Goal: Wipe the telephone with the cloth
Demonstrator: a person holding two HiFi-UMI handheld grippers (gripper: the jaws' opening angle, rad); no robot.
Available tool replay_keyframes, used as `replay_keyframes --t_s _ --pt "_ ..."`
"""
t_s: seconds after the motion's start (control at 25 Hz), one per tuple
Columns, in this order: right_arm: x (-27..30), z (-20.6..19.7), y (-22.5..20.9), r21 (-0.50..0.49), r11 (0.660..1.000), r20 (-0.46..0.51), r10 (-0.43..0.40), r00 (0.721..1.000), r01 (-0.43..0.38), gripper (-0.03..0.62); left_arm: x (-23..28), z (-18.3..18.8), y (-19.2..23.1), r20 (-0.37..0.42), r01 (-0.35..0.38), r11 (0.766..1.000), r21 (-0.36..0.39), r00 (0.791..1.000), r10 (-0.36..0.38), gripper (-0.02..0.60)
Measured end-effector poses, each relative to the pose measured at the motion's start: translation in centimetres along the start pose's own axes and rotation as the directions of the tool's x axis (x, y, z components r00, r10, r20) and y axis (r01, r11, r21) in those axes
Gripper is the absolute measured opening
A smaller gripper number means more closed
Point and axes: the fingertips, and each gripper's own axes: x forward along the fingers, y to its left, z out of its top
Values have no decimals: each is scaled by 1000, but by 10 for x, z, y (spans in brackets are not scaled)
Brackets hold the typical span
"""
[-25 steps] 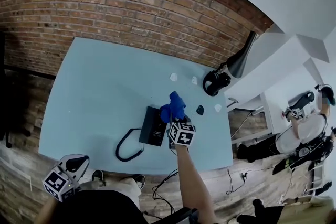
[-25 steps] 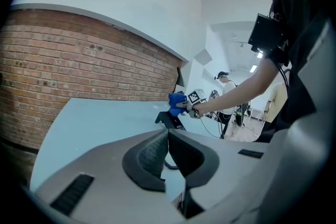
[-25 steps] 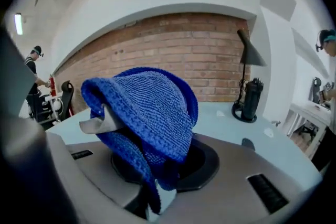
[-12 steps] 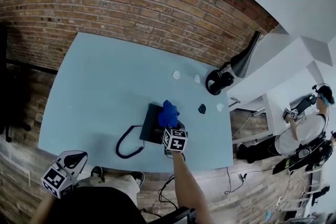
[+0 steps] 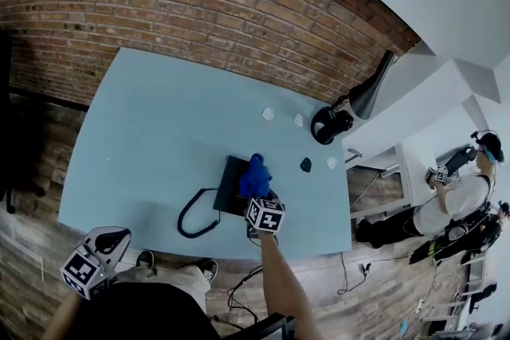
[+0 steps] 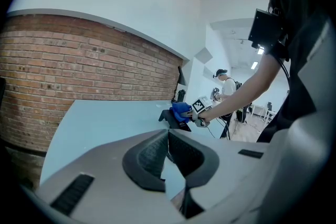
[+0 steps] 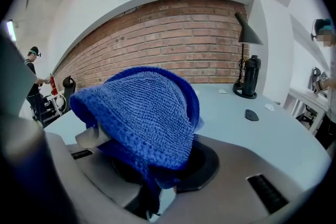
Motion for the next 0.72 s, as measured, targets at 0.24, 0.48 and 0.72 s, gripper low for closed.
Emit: replay_keyframes --t_s 0.24,0.48,0.72 --pt "-6 -9 2 8 1000 -10 -16 1000 16 97 -6 -3 3 8 2 1000 2 1000 -2 12" --pt "-14 -22 5 22 1000 -32 -20 999 21 97 -10 -4 5 30 1 1000 8 1000 -2 12" --pt "-20 -36 10 39 999 -52 -27 998 29 97 -14 -5 7 40 1 1000 6 999 -2 13"
